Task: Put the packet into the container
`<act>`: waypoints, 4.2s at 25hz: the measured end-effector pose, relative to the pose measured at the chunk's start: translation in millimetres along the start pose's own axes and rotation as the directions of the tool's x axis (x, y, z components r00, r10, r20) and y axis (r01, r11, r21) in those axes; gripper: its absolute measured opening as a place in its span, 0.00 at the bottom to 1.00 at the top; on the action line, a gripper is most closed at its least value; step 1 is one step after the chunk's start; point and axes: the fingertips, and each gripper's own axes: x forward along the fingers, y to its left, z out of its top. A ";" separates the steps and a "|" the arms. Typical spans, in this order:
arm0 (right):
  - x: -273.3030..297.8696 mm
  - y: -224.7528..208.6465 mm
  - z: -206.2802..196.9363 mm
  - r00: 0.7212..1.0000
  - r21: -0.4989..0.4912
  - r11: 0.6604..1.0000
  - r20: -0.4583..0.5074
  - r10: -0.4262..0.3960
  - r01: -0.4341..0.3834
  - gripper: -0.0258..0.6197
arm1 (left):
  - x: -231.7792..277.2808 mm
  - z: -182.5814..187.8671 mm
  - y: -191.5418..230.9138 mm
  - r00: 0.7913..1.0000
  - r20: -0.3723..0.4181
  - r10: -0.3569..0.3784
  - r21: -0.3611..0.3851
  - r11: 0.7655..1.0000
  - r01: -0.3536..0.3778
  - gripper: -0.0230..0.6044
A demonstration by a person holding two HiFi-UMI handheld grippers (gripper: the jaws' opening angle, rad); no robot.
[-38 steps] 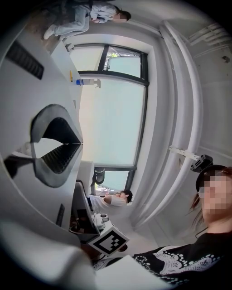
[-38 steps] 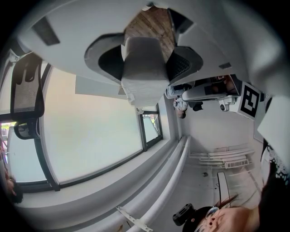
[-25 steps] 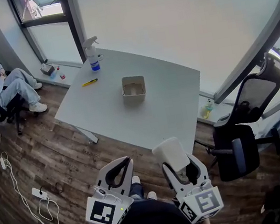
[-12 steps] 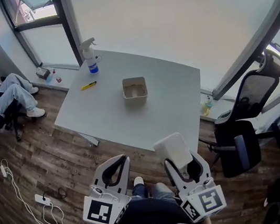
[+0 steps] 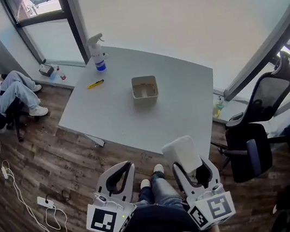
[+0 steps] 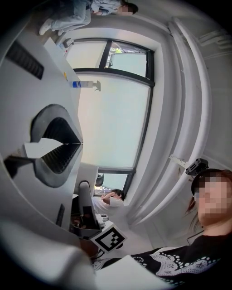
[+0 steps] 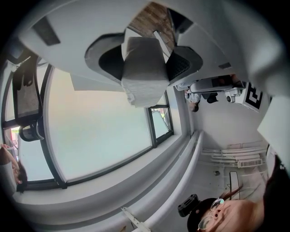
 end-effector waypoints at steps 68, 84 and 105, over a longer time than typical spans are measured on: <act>127.7 -77.4 57.7 1.000 0.017 1.000 0.001 0.025 -0.025 0.45 | 166.8 33.9 62.9 0.999 0.012 -0.044 -0.005 0.999 0.044 0.05; 144.6 -64.7 52.3 0.999 0.041 0.998 -0.030 -0.043 0.045 0.45 | 172.2 33.9 86.1 0.993 0.001 -0.118 -0.034 0.992 0.118 0.05; 166.9 -55.9 49.2 0.998 0.033 0.999 -0.054 -0.027 0.029 0.45 | 170.7 24.2 107.4 0.995 -0.024 -0.097 -0.060 0.994 0.095 0.05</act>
